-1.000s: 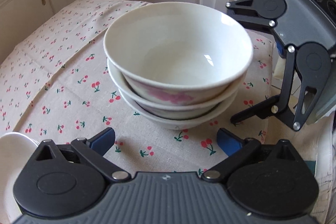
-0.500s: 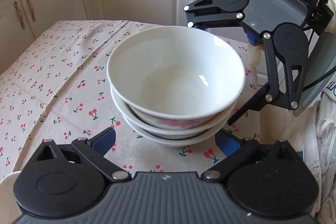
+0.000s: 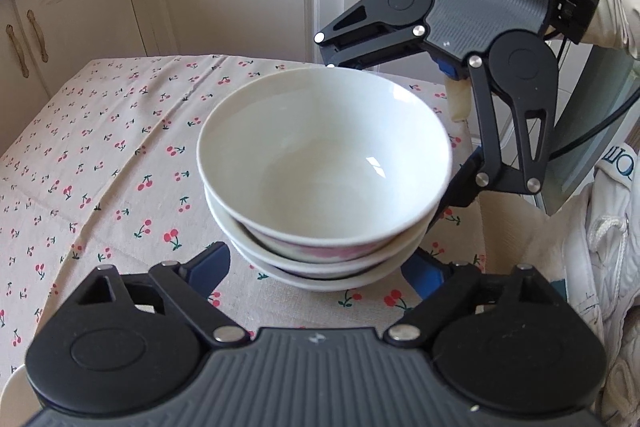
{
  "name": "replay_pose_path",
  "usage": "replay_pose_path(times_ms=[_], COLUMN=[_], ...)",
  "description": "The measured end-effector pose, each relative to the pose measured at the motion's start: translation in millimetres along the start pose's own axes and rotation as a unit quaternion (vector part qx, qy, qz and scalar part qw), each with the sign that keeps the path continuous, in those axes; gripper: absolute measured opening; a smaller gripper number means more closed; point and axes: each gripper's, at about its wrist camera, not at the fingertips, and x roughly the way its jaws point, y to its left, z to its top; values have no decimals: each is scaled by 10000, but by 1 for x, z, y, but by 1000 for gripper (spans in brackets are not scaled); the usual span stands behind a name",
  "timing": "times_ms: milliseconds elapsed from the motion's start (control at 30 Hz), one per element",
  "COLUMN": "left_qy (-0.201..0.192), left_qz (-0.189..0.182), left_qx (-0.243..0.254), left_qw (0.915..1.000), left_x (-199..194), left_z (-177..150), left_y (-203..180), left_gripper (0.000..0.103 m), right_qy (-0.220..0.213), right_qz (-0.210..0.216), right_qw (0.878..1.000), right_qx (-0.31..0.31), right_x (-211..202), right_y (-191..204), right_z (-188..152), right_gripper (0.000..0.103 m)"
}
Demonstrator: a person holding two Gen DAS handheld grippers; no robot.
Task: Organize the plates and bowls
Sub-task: 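Lift the bowl stack with both grippers and carry it over the plate stack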
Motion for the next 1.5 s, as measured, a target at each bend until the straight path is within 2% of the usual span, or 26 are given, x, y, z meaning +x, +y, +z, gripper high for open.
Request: replay_pose_path(times_ms=[800, 1500], left_qy=[-62, -65], left_qz=[-334, -283], left_qx=[123, 112], left_qw=[9993, 9995], left_x=[0, -6], left_z=[2, 3], left_y=[5, 4], left_gripper=[88, 88], right_qy=[141, 207], right_qz=[208, 254], right_qw=[9997, 9995], right_qx=[-8, 11], right_x=[2, 4], right_y=[-5, -5], right_z=[5, 12], right_gripper=[93, 93])
